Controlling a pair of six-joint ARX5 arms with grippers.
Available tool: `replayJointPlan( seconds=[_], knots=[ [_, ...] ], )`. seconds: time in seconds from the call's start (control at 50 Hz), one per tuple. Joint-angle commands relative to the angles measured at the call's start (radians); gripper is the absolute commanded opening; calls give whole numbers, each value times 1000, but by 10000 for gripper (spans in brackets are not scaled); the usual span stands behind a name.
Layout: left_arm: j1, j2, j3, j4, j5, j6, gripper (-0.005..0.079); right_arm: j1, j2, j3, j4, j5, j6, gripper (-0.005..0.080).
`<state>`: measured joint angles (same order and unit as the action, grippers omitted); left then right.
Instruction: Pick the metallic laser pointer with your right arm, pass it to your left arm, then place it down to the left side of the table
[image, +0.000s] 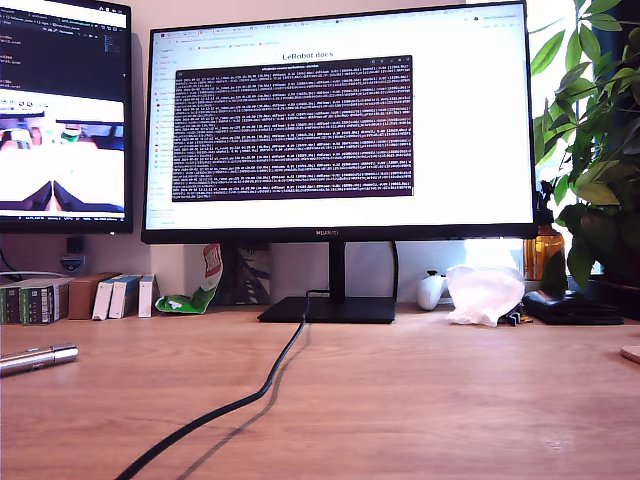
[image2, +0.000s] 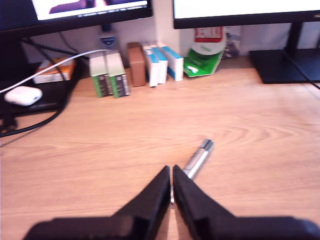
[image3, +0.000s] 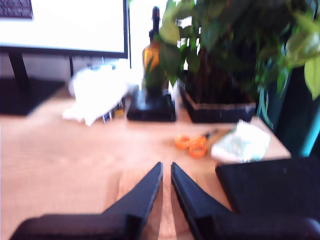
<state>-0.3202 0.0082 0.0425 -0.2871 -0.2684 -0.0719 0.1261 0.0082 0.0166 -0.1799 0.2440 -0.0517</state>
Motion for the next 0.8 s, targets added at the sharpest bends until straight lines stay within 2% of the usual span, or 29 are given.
replayJointPlan(
  seconds=[0.0,0.58,0.68,0.78],
  knots=[
    [-3,-2,-35,-4,-3,1,-22,4,-6,-12,11,3,0,53],
    [0,-3,-35,-4,-1,1,-22,4,-6,-12,11,1,0,53],
    [53,-7,-35,-4,10,1,-22,5,-6,-12,11,1,0,53],
    [140,-17,-35,-3,10,1,-22,3,-6,-12,12,0,0,53]
  ],
)
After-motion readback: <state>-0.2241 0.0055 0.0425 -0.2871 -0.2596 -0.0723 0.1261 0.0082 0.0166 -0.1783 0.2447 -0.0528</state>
